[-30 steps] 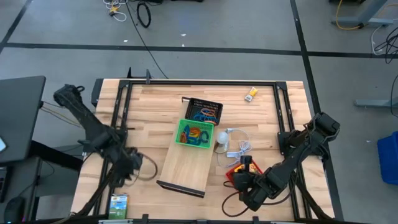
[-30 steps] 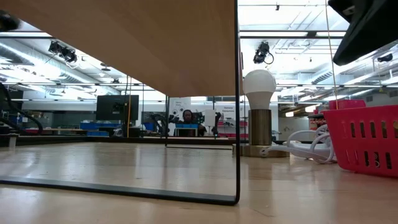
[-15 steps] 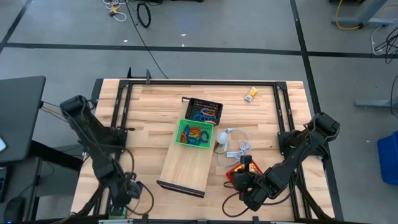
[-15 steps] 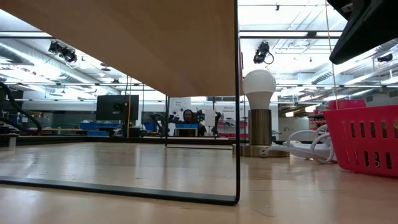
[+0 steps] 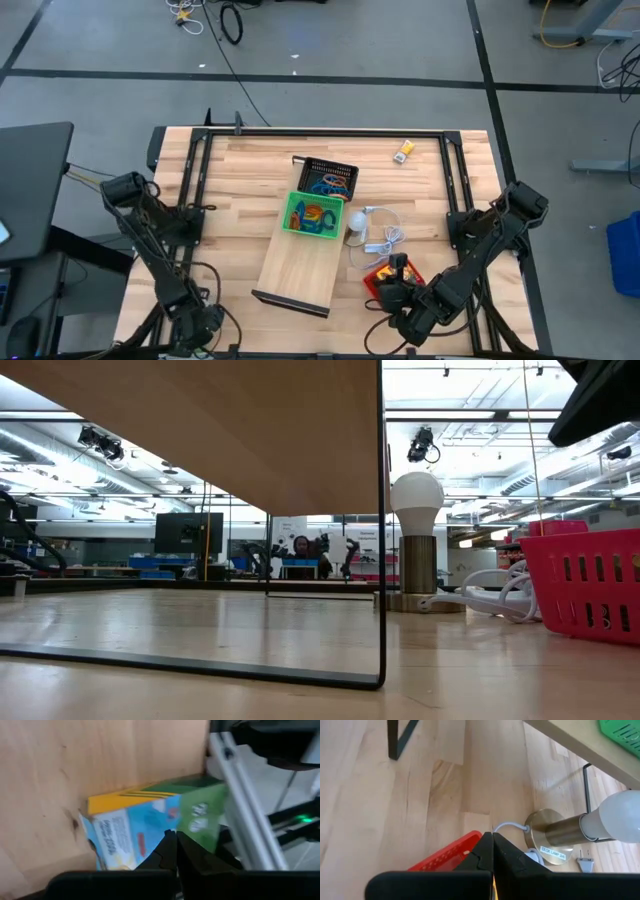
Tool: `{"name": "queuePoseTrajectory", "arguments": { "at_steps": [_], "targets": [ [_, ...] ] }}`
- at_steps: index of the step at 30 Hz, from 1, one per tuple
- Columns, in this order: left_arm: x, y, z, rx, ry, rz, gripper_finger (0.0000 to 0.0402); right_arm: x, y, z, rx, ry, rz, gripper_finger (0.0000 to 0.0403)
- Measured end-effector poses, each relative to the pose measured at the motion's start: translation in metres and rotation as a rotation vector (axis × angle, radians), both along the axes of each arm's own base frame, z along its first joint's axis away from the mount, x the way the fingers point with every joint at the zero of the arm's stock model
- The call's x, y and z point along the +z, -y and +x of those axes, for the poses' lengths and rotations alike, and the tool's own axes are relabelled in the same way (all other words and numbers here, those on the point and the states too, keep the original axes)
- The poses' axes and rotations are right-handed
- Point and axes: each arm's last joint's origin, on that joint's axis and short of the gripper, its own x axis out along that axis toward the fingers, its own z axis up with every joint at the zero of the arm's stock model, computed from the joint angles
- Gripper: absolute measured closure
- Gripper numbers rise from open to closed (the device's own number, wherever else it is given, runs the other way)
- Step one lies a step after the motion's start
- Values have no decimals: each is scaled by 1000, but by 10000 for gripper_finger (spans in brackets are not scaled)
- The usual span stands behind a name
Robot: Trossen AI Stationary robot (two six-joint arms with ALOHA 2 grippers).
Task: Pick & Place Office Desk Supplies
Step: Put the box of crayon into the red bin
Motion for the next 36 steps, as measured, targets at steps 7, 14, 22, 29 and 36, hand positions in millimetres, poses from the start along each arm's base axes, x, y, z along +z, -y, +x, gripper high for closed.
{"name": "queuePoseTrajectory", "arguments": {
  "at_steps": [7, 14, 22, 29, 36],
  "targets": [
    [-17, 3, 2, -21, -25, 56, 400, 0, -1, 1, 1, 13, 10, 403],
    [-20, -9, 14, -7, 62, 150, 400, 0, -1, 1, 4, 12, 8, 403],
    [-21, -33, 36, -12, 139, 285, 401, 1, -1, 1, -3, 31, -1, 403],
    [-13, -67, 42, 42, 206, 582, 401, 1, -2, 2, -4, 38, 2, 403],
    [14, -80, 35, 144, 320, 616, 392, 2, -2, 2, -6, 50, -5, 403]
  ]
}}
